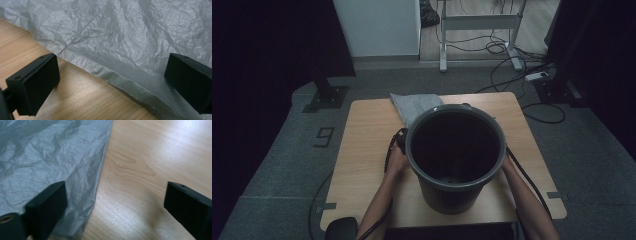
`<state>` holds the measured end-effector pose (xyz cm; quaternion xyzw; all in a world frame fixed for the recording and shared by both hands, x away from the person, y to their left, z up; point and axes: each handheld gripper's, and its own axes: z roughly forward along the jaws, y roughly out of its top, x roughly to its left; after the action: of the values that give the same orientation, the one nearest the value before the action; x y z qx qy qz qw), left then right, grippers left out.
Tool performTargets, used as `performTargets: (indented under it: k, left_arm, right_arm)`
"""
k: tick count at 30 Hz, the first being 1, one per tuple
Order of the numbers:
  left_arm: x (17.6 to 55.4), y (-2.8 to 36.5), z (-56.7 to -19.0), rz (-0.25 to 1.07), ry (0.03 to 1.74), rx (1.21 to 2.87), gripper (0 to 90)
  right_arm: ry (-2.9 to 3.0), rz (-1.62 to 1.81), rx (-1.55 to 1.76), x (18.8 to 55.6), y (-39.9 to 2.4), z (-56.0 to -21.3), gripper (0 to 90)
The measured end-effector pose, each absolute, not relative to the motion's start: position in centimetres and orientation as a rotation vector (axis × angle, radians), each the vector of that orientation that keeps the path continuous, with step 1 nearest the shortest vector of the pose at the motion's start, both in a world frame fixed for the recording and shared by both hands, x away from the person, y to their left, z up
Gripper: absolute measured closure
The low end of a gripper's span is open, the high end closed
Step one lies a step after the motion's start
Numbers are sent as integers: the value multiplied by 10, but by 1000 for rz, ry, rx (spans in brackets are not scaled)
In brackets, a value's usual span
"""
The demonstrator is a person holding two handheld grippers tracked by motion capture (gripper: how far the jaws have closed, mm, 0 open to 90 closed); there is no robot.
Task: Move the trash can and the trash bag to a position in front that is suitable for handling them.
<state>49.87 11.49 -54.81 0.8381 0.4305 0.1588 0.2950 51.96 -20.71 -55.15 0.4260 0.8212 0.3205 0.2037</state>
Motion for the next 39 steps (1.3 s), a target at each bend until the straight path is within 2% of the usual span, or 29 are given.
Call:
performTargets:
  k: [2, 9, 17, 27, 30, 34, 39]
  left_arm:
    - [498, 118, -546, 455, 1143, 2248, 0]
    - [485, 158, -529, 530, 1196, 2220, 0]
    - [456, 206, -534, 527, 1256, 2236, 0]
    - [416, 225, -542, 508, 1245, 2256, 0]
    - [408, 230, -545, 464, 1261, 2225, 0]
    - [406, 235, -546, 429, 1265, 2206, 0]
    - [410, 231, -548, 410, 1249, 2199, 0]
  right_arm:
    - [2278, 924, 1260, 519, -214, -555, 11]
    - [2230, 935, 1296, 506, -242, -557, 0]
    - [2161, 907, 1377, 475, -278, -557, 0]
    - [2106, 884, 1434, 418, -310, -558, 0]
    - [2121, 866, 1443, 408, -315, -556, 4]
    - [2136, 815, 1444, 407, -314, -545, 71]
    - [2083, 869, 1384, 438, -298, -525, 69]
